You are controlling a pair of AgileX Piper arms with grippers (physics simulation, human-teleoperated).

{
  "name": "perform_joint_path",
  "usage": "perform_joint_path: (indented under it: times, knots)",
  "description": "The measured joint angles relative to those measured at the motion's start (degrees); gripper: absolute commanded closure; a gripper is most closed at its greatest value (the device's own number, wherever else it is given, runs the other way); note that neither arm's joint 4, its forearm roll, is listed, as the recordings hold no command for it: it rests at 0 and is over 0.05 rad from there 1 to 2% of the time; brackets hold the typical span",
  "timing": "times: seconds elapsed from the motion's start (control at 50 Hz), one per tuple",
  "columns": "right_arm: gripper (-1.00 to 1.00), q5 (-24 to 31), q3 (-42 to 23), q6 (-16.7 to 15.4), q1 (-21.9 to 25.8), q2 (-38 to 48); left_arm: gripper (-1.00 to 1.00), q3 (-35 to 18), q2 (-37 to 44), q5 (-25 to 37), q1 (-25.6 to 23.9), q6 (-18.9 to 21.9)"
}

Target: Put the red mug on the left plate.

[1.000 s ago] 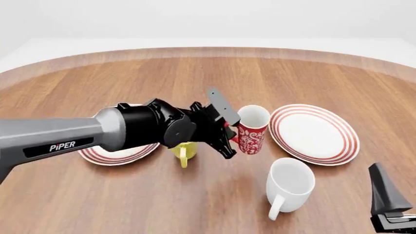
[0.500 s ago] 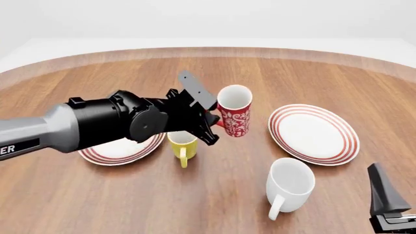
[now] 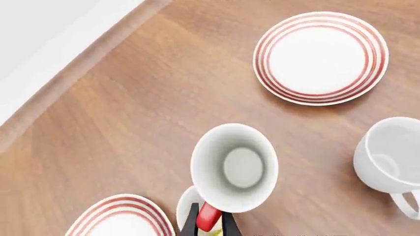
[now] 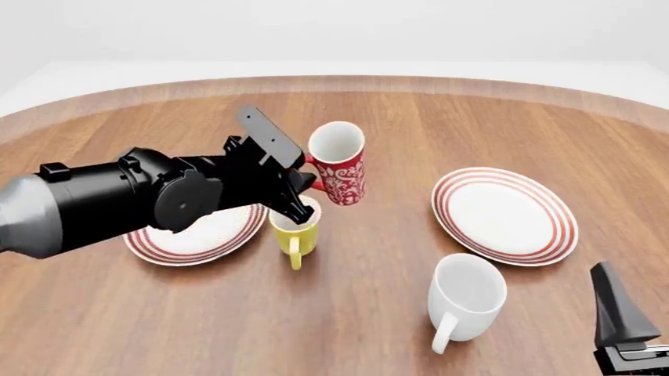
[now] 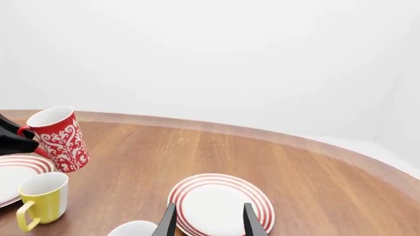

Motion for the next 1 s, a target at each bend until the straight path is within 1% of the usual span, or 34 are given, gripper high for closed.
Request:
perform_joint_path:
  times: [0.46, 1.0]
  knots:
    - [-1.00, 0.01, 0.04, -0.04, 0.27, 0.00, 1.00, 5.67, -5.76, -2.57, 5.62, -1.05]
    - [-1.00, -0.20, 0.18, -0.48, 0.50, 0.00, 1.00, 13.88, -10.96, -6.16, 14.82, -1.67]
